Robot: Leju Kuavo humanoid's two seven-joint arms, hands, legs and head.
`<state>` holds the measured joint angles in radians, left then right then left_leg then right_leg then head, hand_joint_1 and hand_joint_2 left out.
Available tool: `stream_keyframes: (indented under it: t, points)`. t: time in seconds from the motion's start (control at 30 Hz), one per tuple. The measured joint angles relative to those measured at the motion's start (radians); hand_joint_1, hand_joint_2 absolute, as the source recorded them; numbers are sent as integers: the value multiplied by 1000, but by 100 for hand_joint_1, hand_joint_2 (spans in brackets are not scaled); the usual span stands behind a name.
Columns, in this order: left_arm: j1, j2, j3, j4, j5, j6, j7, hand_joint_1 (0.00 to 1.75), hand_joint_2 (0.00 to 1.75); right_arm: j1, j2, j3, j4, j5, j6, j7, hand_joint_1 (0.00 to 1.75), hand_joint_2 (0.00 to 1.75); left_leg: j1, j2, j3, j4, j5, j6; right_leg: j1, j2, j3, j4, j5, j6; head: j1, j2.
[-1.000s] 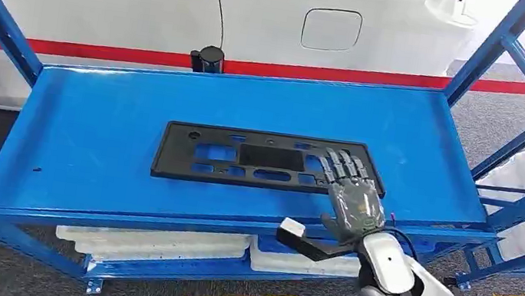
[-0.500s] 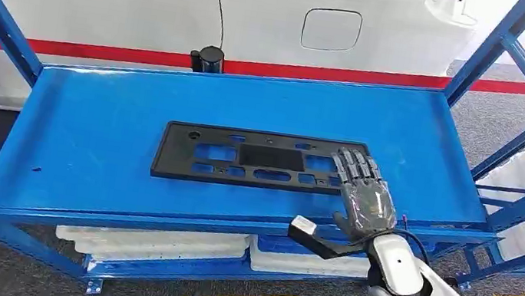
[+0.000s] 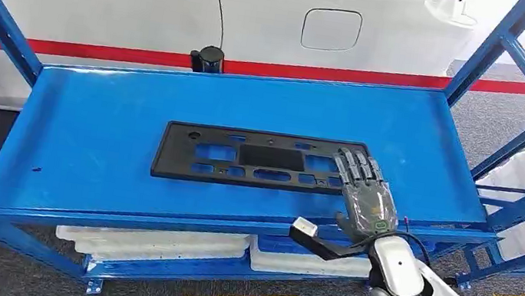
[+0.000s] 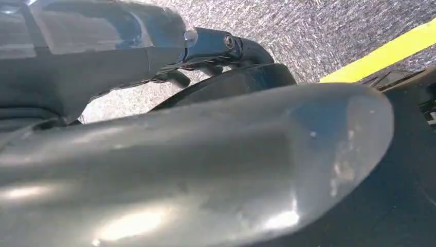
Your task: Take the parts from the cabinet and place them on the table.
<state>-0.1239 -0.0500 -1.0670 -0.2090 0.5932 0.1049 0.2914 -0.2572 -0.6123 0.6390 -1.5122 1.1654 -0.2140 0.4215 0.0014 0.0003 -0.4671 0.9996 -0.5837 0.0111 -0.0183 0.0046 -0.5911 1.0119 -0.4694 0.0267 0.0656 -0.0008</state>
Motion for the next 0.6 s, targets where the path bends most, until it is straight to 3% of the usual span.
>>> stream_keyframes:
  t: [0.6]
  points:
    - [0,5,-1,1,-10,-11,15,0,0,-30,4,6,33,54,37,-39,0,175,0,4,0,0,0,0,0,0,0,0,0,0,0,0]
